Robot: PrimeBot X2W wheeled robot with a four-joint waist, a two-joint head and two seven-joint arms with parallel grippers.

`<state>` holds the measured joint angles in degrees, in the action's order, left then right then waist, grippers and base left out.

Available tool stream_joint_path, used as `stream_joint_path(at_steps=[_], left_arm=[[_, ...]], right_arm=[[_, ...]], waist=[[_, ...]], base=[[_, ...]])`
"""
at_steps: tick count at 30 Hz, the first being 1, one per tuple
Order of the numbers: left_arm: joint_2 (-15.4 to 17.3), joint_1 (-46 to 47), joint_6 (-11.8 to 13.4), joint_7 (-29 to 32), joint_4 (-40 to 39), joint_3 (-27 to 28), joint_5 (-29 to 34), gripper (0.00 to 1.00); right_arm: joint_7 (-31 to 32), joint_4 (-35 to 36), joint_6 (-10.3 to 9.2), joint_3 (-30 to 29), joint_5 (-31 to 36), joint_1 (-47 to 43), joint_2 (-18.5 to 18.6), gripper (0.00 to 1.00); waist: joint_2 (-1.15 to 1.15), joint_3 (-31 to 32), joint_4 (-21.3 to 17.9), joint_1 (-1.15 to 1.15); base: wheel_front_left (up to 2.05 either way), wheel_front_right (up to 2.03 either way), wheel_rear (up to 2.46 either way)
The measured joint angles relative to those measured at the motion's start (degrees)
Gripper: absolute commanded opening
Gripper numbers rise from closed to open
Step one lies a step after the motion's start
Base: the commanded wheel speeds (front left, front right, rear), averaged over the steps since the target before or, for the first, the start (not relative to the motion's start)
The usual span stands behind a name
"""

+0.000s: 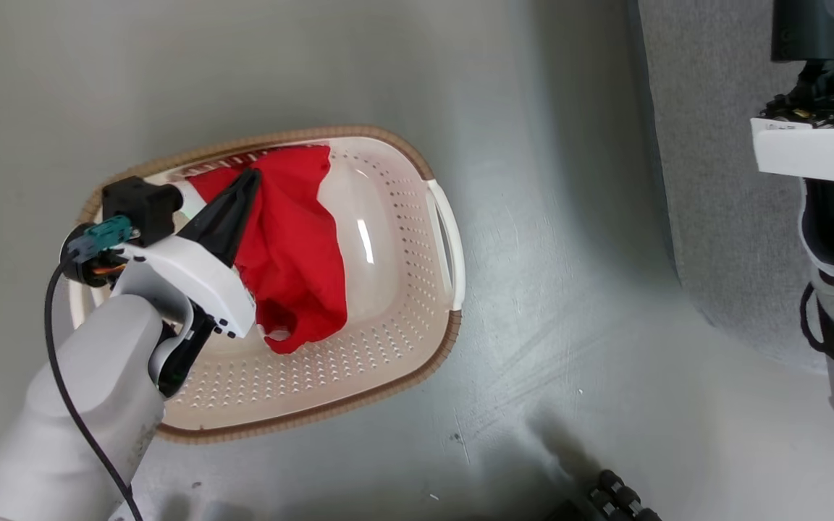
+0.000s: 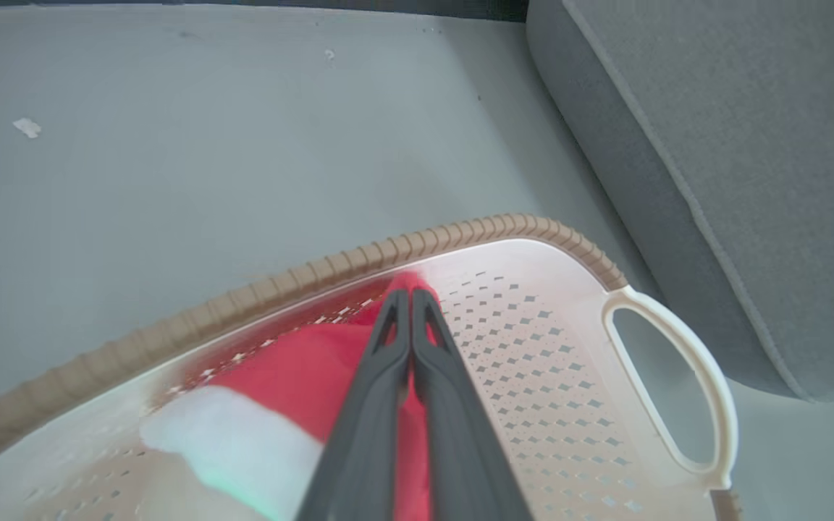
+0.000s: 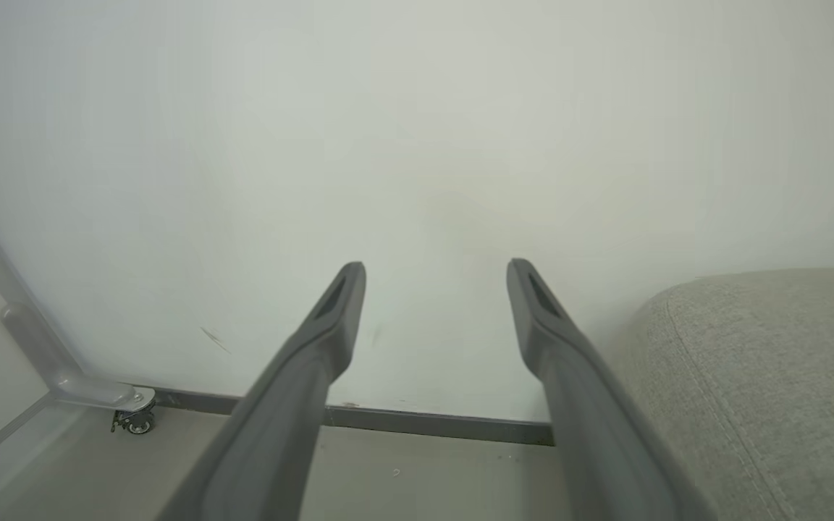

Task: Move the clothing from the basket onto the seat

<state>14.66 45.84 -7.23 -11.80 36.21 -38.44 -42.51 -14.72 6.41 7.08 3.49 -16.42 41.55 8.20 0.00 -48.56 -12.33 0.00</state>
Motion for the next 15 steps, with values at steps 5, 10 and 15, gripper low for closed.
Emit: stream_joint_path(at_steps=[5,10,15], left_arm=[[-0.1,-1.8,0.0,-1.1,-0.6,0.8,-1.2,0.0],[-0.3,-3.7,0.0,-1.9,-1.8,1.6,-1.9,0.0],[-0.5,-5.7,0.0,-2.4,-3.1,3.1,-2.1,0.0]], right_arm=[[0.0,-1.0,0.0,-0.5,0.4,-0.2,0.9,1.0],[0.0,-1.5,0.0,-0.8,1.0,-0.7,1.6,1.0],[0.0,-2.7,0.0,-0.8,1.2,-3.0,2.6,1.0]], waist=[[0.0,2.2,1.0,0.0],[0.0,4.6,2.2,0.0],[0.0,7.2,3.3,0.0]], base=[[0.0,0.0,0.0],[0.0,0.0,0.0],[0.0,0.0,0.0]])
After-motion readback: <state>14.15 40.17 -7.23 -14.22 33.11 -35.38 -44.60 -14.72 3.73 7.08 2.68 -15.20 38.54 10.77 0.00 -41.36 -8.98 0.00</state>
